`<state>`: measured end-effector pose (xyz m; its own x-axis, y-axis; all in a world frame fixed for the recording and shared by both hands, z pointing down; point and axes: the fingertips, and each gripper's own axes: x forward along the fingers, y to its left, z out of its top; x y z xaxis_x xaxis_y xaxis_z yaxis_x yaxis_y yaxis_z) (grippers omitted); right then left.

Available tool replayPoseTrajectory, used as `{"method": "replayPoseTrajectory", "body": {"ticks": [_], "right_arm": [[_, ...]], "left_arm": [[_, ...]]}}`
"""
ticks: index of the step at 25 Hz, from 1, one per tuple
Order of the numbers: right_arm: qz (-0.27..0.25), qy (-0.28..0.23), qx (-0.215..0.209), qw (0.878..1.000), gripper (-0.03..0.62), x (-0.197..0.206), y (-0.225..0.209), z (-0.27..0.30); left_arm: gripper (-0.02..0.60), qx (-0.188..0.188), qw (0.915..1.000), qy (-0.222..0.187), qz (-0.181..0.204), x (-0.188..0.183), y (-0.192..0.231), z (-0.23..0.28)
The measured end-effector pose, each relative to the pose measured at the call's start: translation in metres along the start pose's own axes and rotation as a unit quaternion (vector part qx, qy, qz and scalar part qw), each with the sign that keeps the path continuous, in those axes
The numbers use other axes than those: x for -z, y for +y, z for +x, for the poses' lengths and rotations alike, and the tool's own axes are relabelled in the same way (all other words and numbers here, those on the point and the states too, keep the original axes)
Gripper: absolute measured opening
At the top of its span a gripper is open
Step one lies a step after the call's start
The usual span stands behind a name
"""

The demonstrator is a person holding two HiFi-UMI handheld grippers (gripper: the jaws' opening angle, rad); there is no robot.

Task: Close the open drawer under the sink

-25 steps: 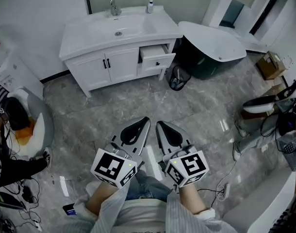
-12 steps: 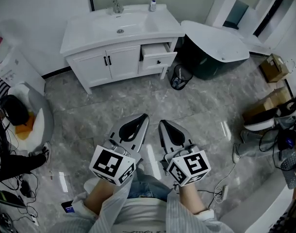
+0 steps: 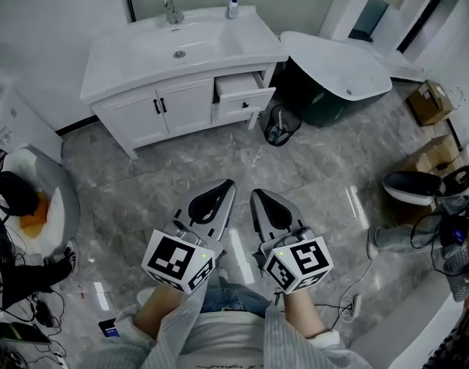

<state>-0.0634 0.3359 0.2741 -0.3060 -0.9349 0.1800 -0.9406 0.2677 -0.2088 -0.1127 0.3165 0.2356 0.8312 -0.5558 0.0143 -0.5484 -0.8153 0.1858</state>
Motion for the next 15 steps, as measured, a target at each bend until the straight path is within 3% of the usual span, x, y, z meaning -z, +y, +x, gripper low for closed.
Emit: {"method": "replayPoseTrajectory", "body": {"ticks": [15], "right_arm": [[0.008, 0.002, 0.043, 0.999, 0.009, -0.036, -0.070, 0.122]], "left_arm": [[0.015, 0.038, 0.9992, 0.015, 0.004, -0.020, 0.101, 0.109]]}}
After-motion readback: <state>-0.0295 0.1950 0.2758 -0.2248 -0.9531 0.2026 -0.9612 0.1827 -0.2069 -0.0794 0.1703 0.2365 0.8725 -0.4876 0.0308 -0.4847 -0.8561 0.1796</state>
